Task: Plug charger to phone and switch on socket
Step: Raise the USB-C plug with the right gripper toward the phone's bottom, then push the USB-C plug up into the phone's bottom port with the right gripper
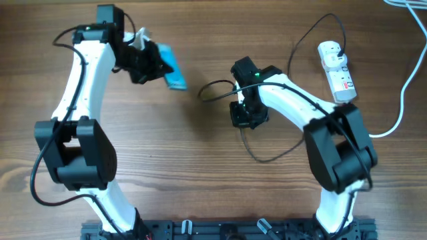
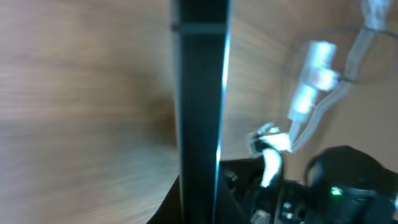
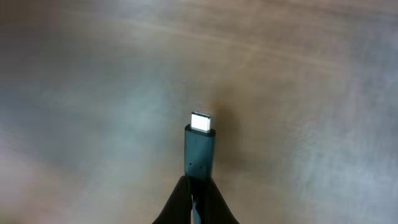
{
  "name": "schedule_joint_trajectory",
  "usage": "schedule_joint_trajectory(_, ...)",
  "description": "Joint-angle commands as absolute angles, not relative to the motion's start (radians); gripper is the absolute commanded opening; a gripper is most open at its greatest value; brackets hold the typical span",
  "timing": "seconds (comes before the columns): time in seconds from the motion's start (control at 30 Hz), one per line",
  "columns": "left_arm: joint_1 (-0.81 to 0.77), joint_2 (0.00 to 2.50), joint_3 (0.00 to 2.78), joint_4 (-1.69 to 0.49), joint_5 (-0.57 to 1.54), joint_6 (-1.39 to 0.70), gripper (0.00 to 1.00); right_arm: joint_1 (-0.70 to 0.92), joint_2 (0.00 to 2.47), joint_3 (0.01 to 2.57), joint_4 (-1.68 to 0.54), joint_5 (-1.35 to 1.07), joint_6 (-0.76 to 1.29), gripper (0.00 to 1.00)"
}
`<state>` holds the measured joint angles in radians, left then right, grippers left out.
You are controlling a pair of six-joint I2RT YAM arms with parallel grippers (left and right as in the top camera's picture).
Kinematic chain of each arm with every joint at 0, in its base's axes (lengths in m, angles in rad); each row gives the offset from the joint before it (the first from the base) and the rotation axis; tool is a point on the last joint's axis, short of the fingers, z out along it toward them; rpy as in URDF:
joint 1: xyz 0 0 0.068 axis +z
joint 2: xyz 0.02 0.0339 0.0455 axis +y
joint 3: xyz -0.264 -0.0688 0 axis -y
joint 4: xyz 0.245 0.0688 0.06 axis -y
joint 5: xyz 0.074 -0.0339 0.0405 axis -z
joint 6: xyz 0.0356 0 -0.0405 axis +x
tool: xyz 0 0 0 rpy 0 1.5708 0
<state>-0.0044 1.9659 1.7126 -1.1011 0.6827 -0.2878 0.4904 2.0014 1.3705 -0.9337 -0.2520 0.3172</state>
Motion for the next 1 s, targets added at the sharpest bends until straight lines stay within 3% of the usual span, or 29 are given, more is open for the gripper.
schedule_joint_trajectory(0.0, -0.068, 1.952, 1.722, -0.999, 0.942, -0.216, 0.04, 0.496, 1.741, 1.402, -0.984, -0.347, 0.262, 0.04)
schedule_joint_trajectory(0.13, -0.130, 1.952, 1.722, -0.860, 1.161, -0.216, 0.04, 0.534, 1.531, 1.402, -0.991, -0.414, 0.266, 0.04)
schedule_joint_trajectory(0.23, -0.184, 1.952, 1.722, -0.675, 1.375, -0.231, 0.04, 0.584, 1.476, 1.402, -0.992, -0.363, 0.397, 0.04)
schedule_joint_trajectory(0.37, -0.188, 1.952, 1.722, -0.580, 1.387, -0.348, 0.04, 0.616, 1.477, 1.402, -0.964, -0.330, 0.429, 0.04)
schedule_joint_trajectory(0.67, -0.188, 1.952, 1.722, -0.579, 1.390, -0.318, 0.04, 0.618, 1.474, 1.506, -0.994, -0.077, 0.470, 0.04)
schedule_joint_trajectory(0.97, -0.199, 1.952, 1.722, -0.590, 1.402, -0.269, 0.04, 0.618, 1.495, 1.506, -0.924, -0.128, 0.470, 0.04)
